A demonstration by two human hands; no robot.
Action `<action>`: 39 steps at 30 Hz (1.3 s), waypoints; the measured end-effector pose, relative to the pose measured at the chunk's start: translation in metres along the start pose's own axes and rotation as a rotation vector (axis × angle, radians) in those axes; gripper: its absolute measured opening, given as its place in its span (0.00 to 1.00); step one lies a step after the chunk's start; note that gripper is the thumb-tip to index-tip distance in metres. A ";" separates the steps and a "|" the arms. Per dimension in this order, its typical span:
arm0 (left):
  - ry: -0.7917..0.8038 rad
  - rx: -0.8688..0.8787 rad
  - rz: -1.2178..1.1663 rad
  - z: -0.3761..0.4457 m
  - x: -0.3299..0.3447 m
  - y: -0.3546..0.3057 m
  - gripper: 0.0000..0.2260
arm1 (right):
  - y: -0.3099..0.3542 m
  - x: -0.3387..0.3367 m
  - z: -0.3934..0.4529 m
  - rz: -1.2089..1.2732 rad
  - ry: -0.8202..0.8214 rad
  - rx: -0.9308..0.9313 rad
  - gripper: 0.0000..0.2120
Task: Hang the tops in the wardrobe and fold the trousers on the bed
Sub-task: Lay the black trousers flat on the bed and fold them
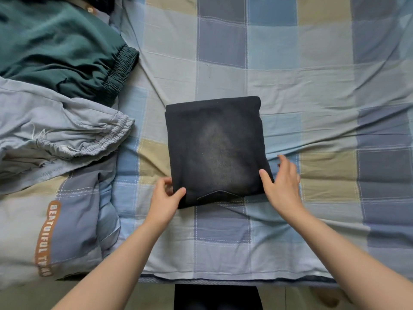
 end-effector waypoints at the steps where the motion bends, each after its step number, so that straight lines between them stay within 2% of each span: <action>1: -0.017 0.023 -0.048 0.005 0.003 -0.005 0.12 | 0.006 -0.003 0.002 -0.013 -0.053 -0.064 0.27; 4: -0.110 0.066 -0.090 0.023 0.014 -0.021 0.15 | 0.027 -0.004 0.010 -0.032 -0.078 -0.260 0.29; 6: -0.178 0.079 -0.041 0.033 0.020 -0.027 0.16 | 0.037 0.001 0.018 -0.074 -0.032 -0.301 0.29; 11: -0.243 0.246 0.074 0.035 0.038 -0.022 0.26 | 0.042 0.015 0.031 -0.089 -0.017 -0.233 0.27; 14: -0.277 0.224 0.064 0.030 0.042 -0.021 0.26 | 0.039 0.012 0.032 -0.030 -0.008 -0.196 0.25; 18: -0.197 0.178 -0.106 0.015 0.039 -0.025 0.26 | 0.031 0.001 0.019 -0.023 0.044 -0.169 0.25; 22: -0.217 0.212 -0.077 -0.033 0.034 -0.032 0.24 | 0.023 -0.020 -0.020 0.009 0.103 -0.141 0.24; 28: -0.196 0.330 0.018 -0.126 0.018 -0.069 0.24 | 0.010 -0.084 -0.112 0.096 0.050 -0.135 0.24; 39: 0.103 0.553 0.164 -0.272 -0.008 -0.198 0.31 | 0.022 -0.235 -0.267 0.182 -0.173 -0.037 0.25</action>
Point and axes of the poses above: each hand's wrist, its own z-axis towards the middle knuckle, its own x-axis out of the palm, y = z × x, the point moved 2 cm from there along z, towards the middle knuckle, and after that the axes turned 15 degrees about -z, right-handed, at the moved point
